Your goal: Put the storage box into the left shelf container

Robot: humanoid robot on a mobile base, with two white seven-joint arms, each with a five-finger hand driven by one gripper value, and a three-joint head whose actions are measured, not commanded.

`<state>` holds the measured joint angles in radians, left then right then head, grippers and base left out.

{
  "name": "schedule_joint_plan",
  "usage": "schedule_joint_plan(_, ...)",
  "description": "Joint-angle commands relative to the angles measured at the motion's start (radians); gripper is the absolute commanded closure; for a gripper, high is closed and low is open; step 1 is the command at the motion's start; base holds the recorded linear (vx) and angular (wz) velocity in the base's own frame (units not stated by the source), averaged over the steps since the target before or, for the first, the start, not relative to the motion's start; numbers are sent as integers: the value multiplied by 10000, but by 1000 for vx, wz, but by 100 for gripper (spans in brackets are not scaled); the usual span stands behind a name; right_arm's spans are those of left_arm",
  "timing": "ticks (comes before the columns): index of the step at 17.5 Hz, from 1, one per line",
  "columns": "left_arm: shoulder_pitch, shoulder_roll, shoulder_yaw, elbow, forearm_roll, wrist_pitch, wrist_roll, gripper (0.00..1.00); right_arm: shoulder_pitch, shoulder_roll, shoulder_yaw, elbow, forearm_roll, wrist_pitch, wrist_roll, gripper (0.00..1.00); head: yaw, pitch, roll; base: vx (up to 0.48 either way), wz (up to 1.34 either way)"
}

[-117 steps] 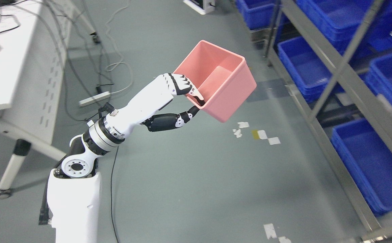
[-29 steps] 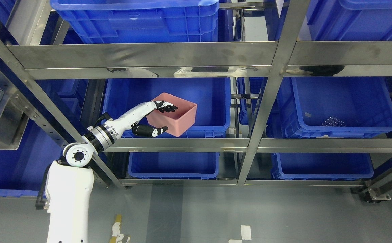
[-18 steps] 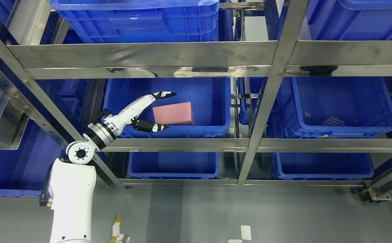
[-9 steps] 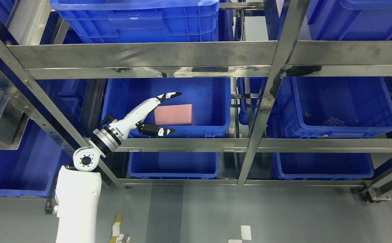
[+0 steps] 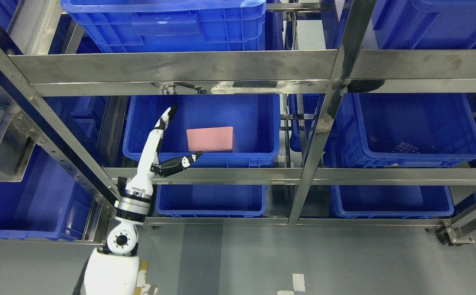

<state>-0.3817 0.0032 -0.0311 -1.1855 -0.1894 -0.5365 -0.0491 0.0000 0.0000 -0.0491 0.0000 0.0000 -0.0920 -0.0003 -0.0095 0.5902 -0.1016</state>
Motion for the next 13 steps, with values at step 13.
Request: schedule_joint_plan(13, 1777, 143, -993, -4068, 2431, 2497, 691, 1, 77, -175, 0, -175, -31, -1, 3, 0, 0, 0, 0, 0, 0)
